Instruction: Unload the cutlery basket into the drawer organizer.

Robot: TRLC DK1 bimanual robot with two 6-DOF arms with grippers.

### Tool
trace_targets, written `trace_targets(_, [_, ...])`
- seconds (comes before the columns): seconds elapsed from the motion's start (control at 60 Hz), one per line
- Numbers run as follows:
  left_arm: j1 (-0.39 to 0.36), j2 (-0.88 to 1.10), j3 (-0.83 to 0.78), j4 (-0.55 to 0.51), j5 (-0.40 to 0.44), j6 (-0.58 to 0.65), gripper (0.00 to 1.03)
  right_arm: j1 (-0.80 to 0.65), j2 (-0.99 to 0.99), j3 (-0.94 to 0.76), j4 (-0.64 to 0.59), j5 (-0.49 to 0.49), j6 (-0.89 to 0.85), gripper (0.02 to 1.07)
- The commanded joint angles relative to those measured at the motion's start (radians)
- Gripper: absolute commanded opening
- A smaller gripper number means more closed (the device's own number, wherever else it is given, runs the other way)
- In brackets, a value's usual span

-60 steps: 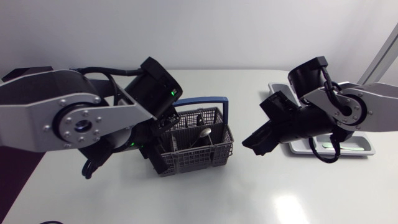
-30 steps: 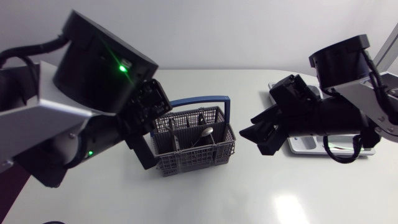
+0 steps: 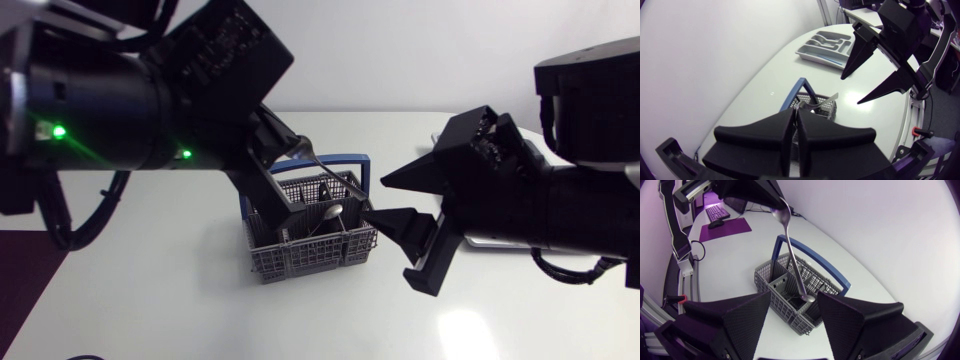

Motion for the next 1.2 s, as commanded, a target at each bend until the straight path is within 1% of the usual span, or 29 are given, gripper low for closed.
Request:
trace_targets(0.0, [0.027, 0.068, 0.051, -0.023, 0.073, -0.084, 0.04, 0.017, -0.009, -0.048, 0.037, 0.020, -0.023, 0.70])
trace_targets(0.1, [0.053, 0.120, 0.074, -0.031, 0.142, -0.116, 0.04, 0.025, -0.013, -0.080, 0.086, 0.038, -0.037, 0.70])
trace_targets(0.117, [0.067, 0.141, 0.085, -0.038, 0.174, -0.133, 0.04, 0.030, -0.013, -0.092, 0.104, 0.053, -0.044, 0.70])
trace_targets(0.267, [0.104, 0.207, 0.137, -0.074, 0.280, -0.170, 0.04, 0.060, 0.014, -0.152, 0.206, 0.145, -0.086, 0.70])
trace_targets(0.3, [0.111, 0.219, 0.149, -0.086, 0.300, -0.175, 0.04, 0.067, 0.020, -0.161, 0.225, 0.161, -0.093, 0.66])
trace_targets(0.367, [0.121, 0.244, 0.168, -0.106, 0.332, -0.185, 0.04, 0.082, 0.036, -0.172, 0.258, 0.188, -0.112, 0.56])
trace_targets(0.433, [0.127, 0.262, 0.177, -0.118, 0.357, -0.187, 0.04, 0.083, 0.051, -0.180, 0.284, 0.202, -0.127, 0.50])
trace_targets(0.517, [0.127, 0.272, 0.180, -0.121, 0.366, -0.189, 0.04, 0.090, 0.073, -0.184, 0.317, 0.219, -0.138, 0.41])
trace_targets(0.55, [0.127, 0.278, 0.188, -0.129, 0.370, -0.189, 0.04, 0.096, 0.082, -0.184, 0.333, 0.233, -0.146, 0.36])
trace_targets(0.633, [0.125, 0.287, 0.192, -0.135, 0.370, -0.189, 0.04, 0.106, 0.096, -0.180, 0.348, 0.254, -0.156, 0.30])
trace_targets(0.7, [0.125, 0.293, 0.194, -0.137, 0.370, -0.189, 0.04, 0.111, 0.108, -0.175, 0.351, 0.265, -0.166, 0.30])
trace_targets(0.8, [0.125, 0.293, 0.197, -0.137, 0.372, -0.190, 0.04, 0.116, 0.122, -0.172, 0.351, 0.273, -0.170, 0.20])
trace_targets(0.867, [0.125, 0.293, 0.198, -0.138, 0.375, -0.190, 0.04, 0.116, 0.123, -0.173, 0.351, 0.273, -0.172, 0.11])
trace_targets(1.033, [0.121, 0.296, 0.200, -0.143, 0.376, -0.190, 0.04, 0.116, 0.126, -0.170, 0.342, 0.273, -0.172, 0.08])
trace_targets(1.15, [0.119, 0.295, 0.200, -0.144, 0.376, -0.189, 0.04, 0.117, 0.125, -0.167, 0.331, 0.273, -0.173, 0.08])
trace_targets(1.183, [0.119, 0.293, 0.198, -0.144, 0.376, -0.190, 0.06, 0.117, 0.125, -0.167, 0.328, 0.273, -0.173, 0.08])
